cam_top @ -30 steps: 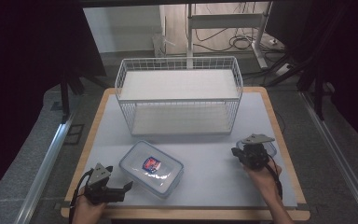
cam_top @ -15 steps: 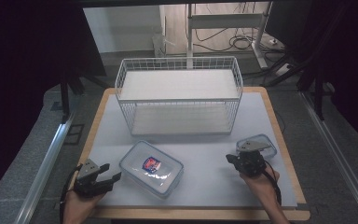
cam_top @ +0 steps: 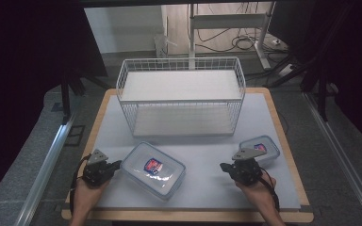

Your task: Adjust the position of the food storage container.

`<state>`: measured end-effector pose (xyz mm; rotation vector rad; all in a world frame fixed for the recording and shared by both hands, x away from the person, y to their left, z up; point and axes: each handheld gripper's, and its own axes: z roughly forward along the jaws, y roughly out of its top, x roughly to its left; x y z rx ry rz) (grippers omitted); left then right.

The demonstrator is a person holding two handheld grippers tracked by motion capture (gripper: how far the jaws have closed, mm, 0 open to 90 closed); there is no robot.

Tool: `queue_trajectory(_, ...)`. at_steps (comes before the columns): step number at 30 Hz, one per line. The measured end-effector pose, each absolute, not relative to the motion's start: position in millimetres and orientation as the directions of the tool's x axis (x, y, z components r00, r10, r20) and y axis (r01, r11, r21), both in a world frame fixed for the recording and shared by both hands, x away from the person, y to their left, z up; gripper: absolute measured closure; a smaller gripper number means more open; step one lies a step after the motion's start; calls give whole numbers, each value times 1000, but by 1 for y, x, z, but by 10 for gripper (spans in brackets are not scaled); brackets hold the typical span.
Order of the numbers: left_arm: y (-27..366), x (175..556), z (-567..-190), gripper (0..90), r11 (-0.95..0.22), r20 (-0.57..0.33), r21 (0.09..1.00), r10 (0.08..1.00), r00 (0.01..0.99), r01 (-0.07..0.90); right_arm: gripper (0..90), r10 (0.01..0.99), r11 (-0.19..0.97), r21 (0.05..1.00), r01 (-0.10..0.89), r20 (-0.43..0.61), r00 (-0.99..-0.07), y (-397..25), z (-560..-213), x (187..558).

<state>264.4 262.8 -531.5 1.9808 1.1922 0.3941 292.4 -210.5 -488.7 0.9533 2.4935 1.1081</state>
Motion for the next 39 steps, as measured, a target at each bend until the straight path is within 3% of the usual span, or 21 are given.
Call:
queue_trajectory(2, 259, 263, -531, 897, -278, -102, 740, 854, 511, 613, 893, 639, 496, 735, 462, 51, -768, -205, -489, 286)
queue_trajectory(6, 261, 261, -530, 897, -244, -145, 738, 854, 500, 629, 893, 615, 500, 735, 458, 71, -785, -199, -490, 280)
queue_trajectory(16, 239, 250, -525, 897, -312, -126, 727, 815, 566, 612, 892, 541, 520, 730, 444, 121, -832, -176, -494, 265)
queue_trajectory(22, 222, 246, -525, 897, -316, -162, 723, 787, 596, 614, 891, 508, 534, 713, 454, 158, -847, -168, -499, 261)
queue_trajectory(30, 199, 246, -524, 898, -324, -190, 708, 768, 611, 627, 889, 563, 523, 699, 488, 147, -814, -176, -500, 265)
queue_trajectory(39, 169, 251, -522, 897, -372, -160, 695, 754, 637, 615, 892, 666, 485, 703, 520, 89, -741, -195, -498, 285)
